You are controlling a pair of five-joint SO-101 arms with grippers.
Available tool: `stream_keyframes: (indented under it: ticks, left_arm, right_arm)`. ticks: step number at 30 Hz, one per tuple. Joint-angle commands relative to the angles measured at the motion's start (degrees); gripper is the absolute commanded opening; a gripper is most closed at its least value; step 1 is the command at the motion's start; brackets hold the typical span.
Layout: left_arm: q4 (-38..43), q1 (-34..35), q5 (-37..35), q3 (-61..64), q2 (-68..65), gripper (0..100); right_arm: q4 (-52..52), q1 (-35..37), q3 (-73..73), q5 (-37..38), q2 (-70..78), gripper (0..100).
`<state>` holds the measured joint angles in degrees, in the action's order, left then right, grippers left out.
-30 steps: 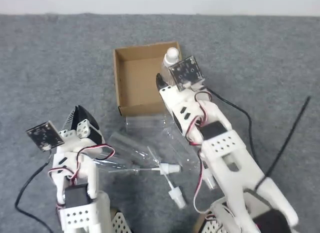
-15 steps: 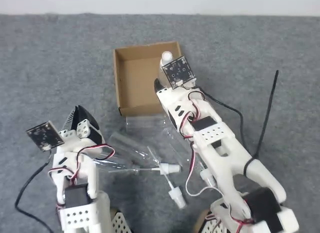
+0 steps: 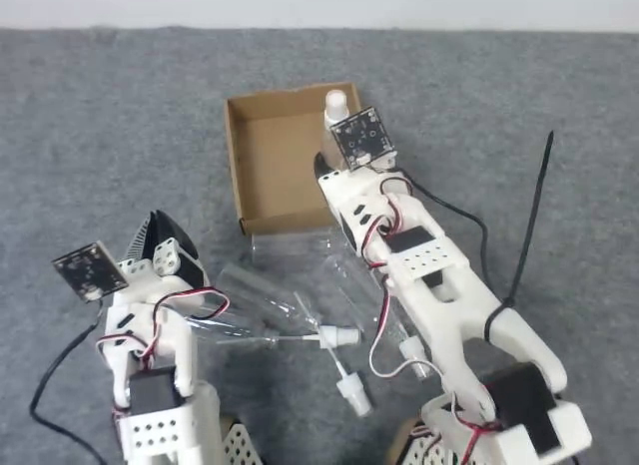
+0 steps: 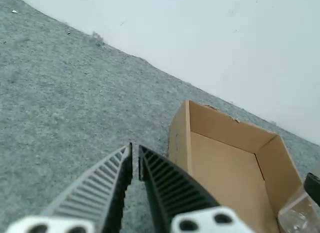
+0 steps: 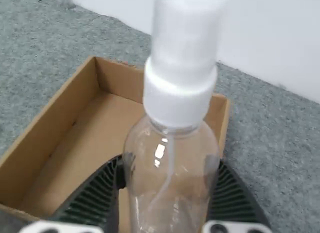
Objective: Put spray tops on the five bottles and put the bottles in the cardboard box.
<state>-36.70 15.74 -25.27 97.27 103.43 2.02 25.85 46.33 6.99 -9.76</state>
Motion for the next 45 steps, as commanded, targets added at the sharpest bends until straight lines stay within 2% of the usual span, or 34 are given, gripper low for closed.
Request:
stream_keyframes:
  ticks: [1, 7, 11, 22, 29, 41, 45]
  left_arm:
    - [-0.35, 0.26, 0.53, -0.75, 1.14, 1]
    - [-0.35, 0.26, 0.53, -0.75, 1.14, 1]
    - [-0.35, 0.26, 0.53, -0.75, 1.14, 1]
    - [-0.35, 0.26, 0.53, -0.75, 1.14, 1]
    - [-0.35, 0.26, 0.53, -0.75, 1.14, 1]
    - [-0.35, 0.26, 0.53, -0.75, 1.14, 1]
    - [-0.35, 0.26, 0.53, -0.75, 1.14, 1]
  right_arm:
    - [4.00, -1.71, -2.64, -0.53, 1.19, 10.4]
    - [8.75, -1.45, -2.90, -0.44, 4.79, 10.4]
    - [8.31, -1.89, -2.37, -0.09, 5.05, 10.4]
    - [-6.46, -6.02, -1.93, 0.00, -2.77, 10.4]
    - [-15.25, -5.76, -1.93, 0.09, -7.16, 10.4]
    - [-18.95, -5.58, -1.85, 0.00, -13.67, 10.5]
    - [-18.77, -3.21, -2.11, 0.00, -14.20, 10.7]
